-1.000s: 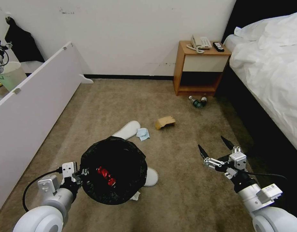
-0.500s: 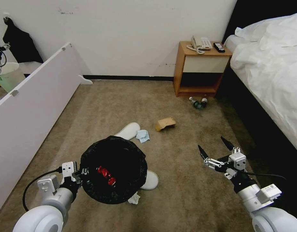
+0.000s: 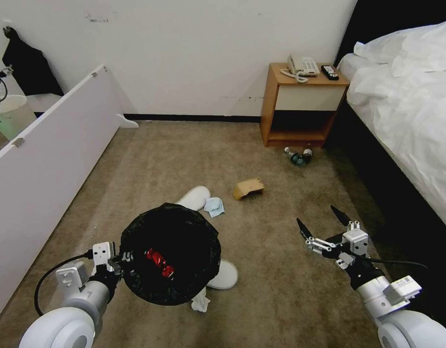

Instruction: Pick up the trash bin, then pick up the garbage from the floor and place it into the trash bin.

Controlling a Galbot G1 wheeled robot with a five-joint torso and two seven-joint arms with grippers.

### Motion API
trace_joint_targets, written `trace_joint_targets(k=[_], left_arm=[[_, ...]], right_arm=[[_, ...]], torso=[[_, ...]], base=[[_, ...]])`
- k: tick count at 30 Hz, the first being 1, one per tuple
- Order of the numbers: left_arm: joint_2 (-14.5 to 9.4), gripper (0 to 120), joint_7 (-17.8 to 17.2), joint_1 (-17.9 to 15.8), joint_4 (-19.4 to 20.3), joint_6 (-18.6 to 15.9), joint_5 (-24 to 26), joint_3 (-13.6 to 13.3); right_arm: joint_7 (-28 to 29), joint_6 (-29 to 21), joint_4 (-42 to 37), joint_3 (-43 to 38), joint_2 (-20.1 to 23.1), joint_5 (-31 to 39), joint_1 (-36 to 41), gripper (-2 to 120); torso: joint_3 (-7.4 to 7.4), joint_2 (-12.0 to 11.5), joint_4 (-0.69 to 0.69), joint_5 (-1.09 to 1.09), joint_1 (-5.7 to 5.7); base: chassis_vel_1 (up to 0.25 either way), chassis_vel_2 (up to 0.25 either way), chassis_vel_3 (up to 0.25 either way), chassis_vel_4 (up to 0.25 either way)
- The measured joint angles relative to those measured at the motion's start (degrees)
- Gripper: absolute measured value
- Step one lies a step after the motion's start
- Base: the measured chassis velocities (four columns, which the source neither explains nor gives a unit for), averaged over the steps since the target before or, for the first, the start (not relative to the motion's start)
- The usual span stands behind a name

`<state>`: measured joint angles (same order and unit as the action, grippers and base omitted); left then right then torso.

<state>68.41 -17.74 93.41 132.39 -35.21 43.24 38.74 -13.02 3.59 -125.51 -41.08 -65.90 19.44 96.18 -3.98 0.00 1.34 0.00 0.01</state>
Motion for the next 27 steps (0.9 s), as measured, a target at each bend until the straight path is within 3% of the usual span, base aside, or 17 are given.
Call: trace_joint_targets(k=[8, 27], left_arm=[[0.05, 1, -0.02, -0.22, -0.17, -0.03, 0.24, -0.05], [-0.03, 1, -0.1, -0.41, -0.29, -0.05, 0.63, 0.16]], right_arm=[[0.05, 0.08, 0.22, 0.09, 0.01, -0.04, -0.01, 100], [0.1, 0.16, 0.49, 0.32, -0.5, -0.55, -0.02, 100]], torso=[[0.0, 0.0, 0.0, 0.01, 0.0], [0.0, 0.0, 0.01, 0.0, 0.0]], base=[[0.014, 0.041, -0.013, -0.056], [0.042, 0.158, -0.045, -0.156]])
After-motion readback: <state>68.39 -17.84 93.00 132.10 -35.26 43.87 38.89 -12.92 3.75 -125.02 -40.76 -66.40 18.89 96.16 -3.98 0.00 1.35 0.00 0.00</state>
